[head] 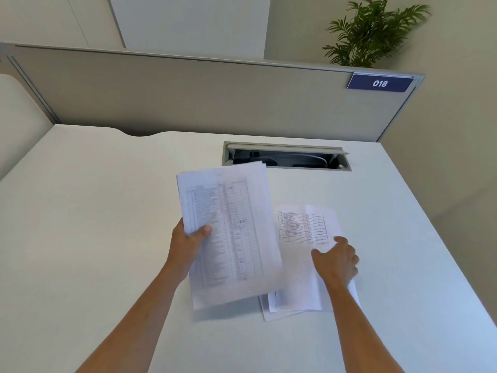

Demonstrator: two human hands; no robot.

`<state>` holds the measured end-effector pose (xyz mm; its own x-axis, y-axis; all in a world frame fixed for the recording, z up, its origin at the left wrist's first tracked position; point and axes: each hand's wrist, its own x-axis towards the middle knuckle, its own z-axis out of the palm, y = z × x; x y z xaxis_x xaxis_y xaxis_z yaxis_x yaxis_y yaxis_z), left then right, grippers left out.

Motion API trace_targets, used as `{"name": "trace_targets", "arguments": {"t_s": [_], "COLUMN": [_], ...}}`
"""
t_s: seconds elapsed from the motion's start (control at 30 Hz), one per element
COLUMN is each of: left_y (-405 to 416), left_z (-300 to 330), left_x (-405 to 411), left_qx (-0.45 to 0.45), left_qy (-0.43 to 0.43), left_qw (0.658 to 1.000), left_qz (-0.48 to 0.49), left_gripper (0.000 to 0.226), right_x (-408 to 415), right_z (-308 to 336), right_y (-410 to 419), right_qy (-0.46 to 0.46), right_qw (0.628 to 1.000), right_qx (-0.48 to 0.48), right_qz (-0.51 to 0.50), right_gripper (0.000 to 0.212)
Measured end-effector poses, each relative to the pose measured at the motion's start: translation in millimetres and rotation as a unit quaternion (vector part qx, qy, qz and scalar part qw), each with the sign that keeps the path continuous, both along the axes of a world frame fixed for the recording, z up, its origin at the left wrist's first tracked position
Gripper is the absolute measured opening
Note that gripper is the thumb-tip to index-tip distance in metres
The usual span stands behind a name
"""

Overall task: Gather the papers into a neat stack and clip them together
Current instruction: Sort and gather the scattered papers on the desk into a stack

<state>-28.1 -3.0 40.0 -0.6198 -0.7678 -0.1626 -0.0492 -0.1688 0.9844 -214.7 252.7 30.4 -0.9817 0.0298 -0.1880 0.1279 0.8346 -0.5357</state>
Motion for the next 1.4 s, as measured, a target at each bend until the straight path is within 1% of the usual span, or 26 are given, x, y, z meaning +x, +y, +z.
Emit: {"name": "trace_targets", "arguments": {"t_s": [0.07,0.17,0.4,0.57,0.73,0.83,0.9,0.97,1.03,1.17,1.2,1.3,1.4], "left_y": [-2.3,-5.1,-10.9,-13.0,-12.1,-11.5,-11.2,-10.8,-11.0,-11.6,-11.3,-11.7,-12.6], "left_z": [-12.8,-31.4,-55.6,-58.9,-60.6,-60.2,-59.9,-59.8,-60.2,-61.5,-61.5,-61.0,-61.0], "left_x": [5.0,11.3,18.0,16.9,18.3,18.5,18.3,18.0,18.5,19.6,19.8,20.6,21.2], "left_qx": [0.031,0.049,0.063,0.059,0.055,0.053,0.051,0.051,0.052,0.057,0.057,0.059,0.060], "left_qy": [-0.032,-0.086,-0.174,-0.187,-0.190,-0.190,-0.192,-0.195,-0.198,-0.196,-0.196,-0.194,-0.194], "left_qw": [0.999,0.995,0.983,0.980,0.980,0.980,0.980,0.979,0.979,0.979,0.979,0.979,0.979], "left_qz": [-0.007,-0.019,-0.002,-0.006,-0.007,-0.004,-0.005,-0.009,-0.008,-0.008,-0.008,-0.012,-0.017], "left_gripper": [0.034,0.041,0.045,0.043,0.043,0.044,0.044,0.044,0.044,0.044,0.044,0.042,0.041], "right_x": [-2.8,-3.7,-5.0,-8.8,-6.5,-4.6,-5.2,-8.4,-12.2,-19.4,-21.8,-27.9,-32.9], "right_z": [-5.7,-11.9,-13.7,-14.7,-15.5,-15.6,-15.5,-15.2,-15.2,-9.6,-7.7,-0.5,15.5], "right_y": [14.8,24.8,22.7,20.6,17.0,17.2,18.6,21.2,23.9,28.7,30.3,32.7,31.3], "right_qy": [-0.041,-0.083,-0.078,-0.087,-0.075,-0.082,-0.097,-0.115,-0.125,-0.140,-0.147,-0.148,-0.094], "right_qw": [0.998,0.991,0.982,0.987,0.994,0.996,0.995,0.993,0.991,0.980,0.977,0.977,0.986], "right_qx": [0.051,0.100,0.168,0.132,0.079,0.045,0.010,-0.027,-0.056,-0.139,-0.154,-0.148,-0.112], "right_qz": [-0.013,-0.010,0.023,0.027,0.029,0.014,-0.006,-0.024,-0.011,0.009,0.017,0.049,0.075], "right_gripper": [0.080,0.093,0.098,0.101,0.104,0.110,0.110,0.100,0.084,0.033,0.026,0.016,0.012]}}
